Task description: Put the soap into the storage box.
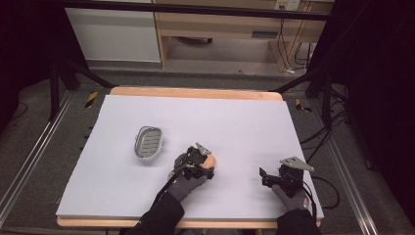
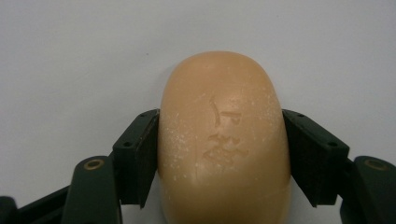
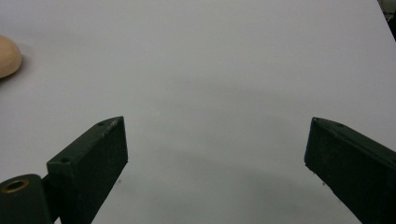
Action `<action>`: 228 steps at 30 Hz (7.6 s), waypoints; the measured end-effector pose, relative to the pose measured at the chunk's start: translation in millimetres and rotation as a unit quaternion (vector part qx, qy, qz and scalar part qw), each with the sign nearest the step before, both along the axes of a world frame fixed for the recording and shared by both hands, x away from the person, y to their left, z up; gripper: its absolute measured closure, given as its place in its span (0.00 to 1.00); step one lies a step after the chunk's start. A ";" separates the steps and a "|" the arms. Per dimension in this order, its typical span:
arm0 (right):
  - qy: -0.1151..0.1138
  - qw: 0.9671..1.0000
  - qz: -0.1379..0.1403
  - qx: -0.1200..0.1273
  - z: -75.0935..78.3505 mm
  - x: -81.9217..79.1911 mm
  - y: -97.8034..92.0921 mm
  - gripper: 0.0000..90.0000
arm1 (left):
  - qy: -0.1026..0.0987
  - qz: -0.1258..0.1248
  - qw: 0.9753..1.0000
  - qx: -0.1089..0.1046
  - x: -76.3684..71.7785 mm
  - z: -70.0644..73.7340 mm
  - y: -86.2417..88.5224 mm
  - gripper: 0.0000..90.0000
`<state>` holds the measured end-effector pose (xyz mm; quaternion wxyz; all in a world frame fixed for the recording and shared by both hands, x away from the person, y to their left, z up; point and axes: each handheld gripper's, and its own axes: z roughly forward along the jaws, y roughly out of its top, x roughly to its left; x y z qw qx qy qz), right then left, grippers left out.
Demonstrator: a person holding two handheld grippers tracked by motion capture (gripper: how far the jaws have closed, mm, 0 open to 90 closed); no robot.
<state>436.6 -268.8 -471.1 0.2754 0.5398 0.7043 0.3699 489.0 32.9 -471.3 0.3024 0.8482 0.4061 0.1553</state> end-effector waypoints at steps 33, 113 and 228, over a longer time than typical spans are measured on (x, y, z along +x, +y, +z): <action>-0.001 1.000 -0.002 -0.002 0.7 -0.8 0.0 0.07 | -0.052 0.006 0.998 -0.042 -24.3 51.9 42.9 0.36; 0.000 1.000 -0.001 -0.004 0.0 -0.3 1.0 0.07 | -0.076 0.153 0.983 -0.074 29.3 70.8 161.2 0.36; 0.002 1.000 -0.017 -0.009 -1.3 -4.0 -6.5 0.07 | -0.082 0.129 0.984 -0.095 -53.8 16.2 251.9 0.16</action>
